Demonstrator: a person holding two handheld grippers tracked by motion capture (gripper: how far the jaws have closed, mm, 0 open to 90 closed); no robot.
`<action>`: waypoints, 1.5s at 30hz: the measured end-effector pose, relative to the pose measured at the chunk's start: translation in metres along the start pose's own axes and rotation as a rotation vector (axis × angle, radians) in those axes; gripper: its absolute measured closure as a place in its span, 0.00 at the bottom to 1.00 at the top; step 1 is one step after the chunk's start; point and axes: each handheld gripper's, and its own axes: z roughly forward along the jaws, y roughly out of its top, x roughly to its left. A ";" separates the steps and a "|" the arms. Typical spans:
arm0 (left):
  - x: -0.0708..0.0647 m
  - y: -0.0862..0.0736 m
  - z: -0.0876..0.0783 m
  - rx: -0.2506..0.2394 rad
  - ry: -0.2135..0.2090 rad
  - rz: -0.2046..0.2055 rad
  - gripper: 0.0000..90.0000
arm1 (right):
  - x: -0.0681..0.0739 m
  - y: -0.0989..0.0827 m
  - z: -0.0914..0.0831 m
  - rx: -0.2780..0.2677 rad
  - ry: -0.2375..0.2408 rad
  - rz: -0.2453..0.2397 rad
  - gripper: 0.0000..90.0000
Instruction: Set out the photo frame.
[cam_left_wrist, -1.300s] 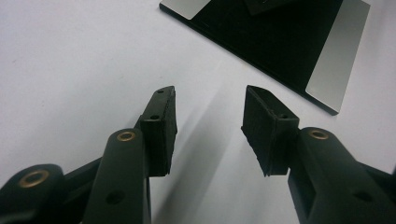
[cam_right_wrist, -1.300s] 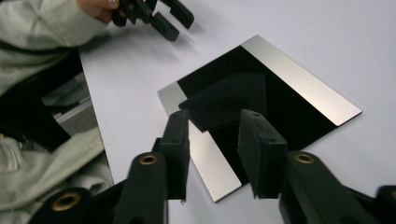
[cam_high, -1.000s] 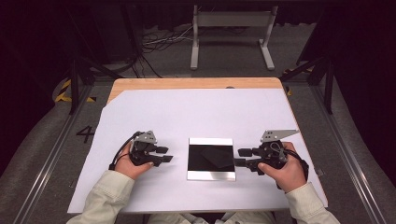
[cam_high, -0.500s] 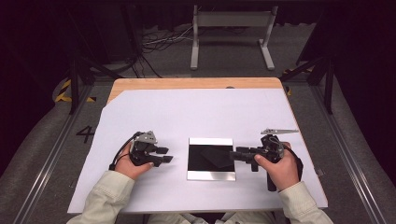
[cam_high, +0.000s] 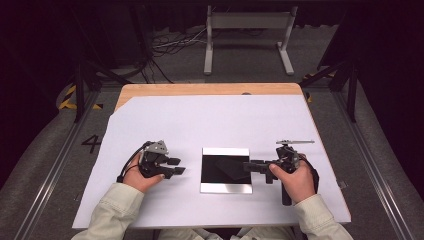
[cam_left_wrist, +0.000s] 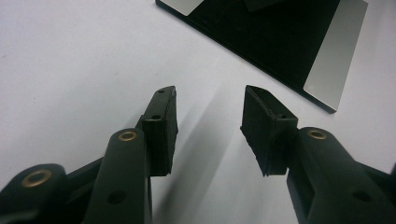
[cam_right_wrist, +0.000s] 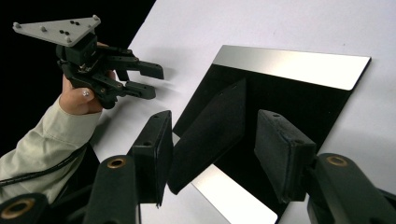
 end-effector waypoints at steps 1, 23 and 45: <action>0.000 0.000 0.000 0.000 0.000 0.000 0.63 | -0.001 0.000 0.002 0.005 0.001 0.001 0.52; 0.001 0.000 0.001 0.002 0.001 0.006 0.62 | 0.001 -0.006 0.028 0.085 0.055 -0.001 0.56; 0.000 -0.001 0.001 0.001 0.003 -0.001 0.62 | 0.009 -0.004 0.023 0.116 0.059 -0.103 0.71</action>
